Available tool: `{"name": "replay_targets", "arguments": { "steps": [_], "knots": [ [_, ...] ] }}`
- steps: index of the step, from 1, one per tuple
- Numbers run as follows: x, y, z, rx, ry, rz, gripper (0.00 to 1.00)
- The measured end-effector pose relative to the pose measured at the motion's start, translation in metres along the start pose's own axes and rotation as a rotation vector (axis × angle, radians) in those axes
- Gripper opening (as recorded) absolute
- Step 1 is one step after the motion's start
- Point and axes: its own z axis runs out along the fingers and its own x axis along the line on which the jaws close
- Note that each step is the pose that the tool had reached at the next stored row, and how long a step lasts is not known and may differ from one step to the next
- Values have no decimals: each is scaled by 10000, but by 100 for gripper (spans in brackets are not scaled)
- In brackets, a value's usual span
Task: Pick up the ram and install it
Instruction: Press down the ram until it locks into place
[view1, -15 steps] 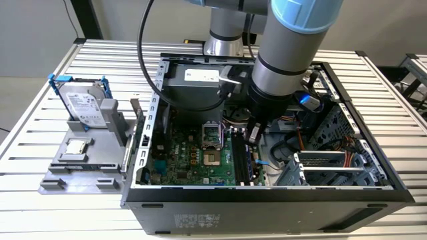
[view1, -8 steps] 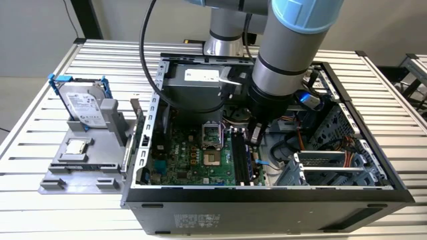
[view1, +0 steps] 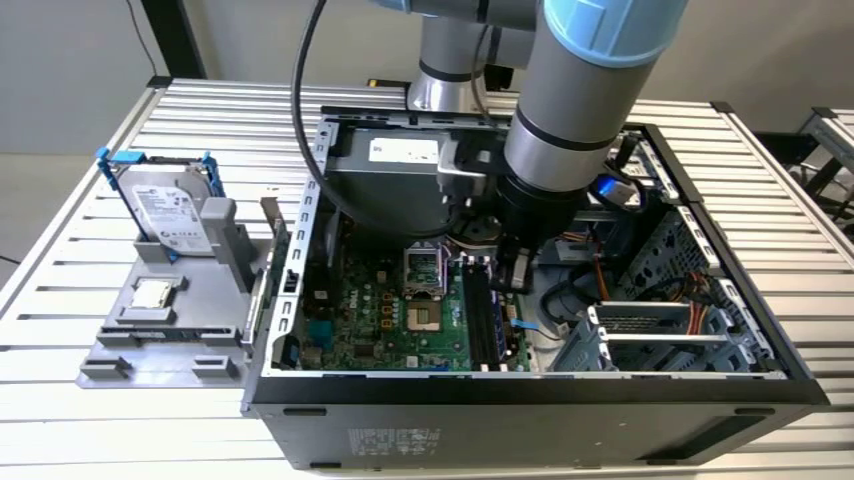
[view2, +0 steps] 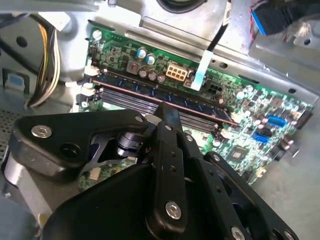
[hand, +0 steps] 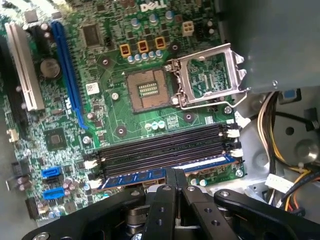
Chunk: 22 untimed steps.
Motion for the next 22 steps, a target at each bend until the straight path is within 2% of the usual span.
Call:
{"name": "replay_targets", "arguments": {
  "steps": [6, 12, 22],
  "knots": [
    [0, -1, 2, 89, -9, -749, 0],
    [2, -2, 26, 237, -31, -1265, 0],
    [21, 8, 140, 243, -31, -1304, 0]
  ]
}}
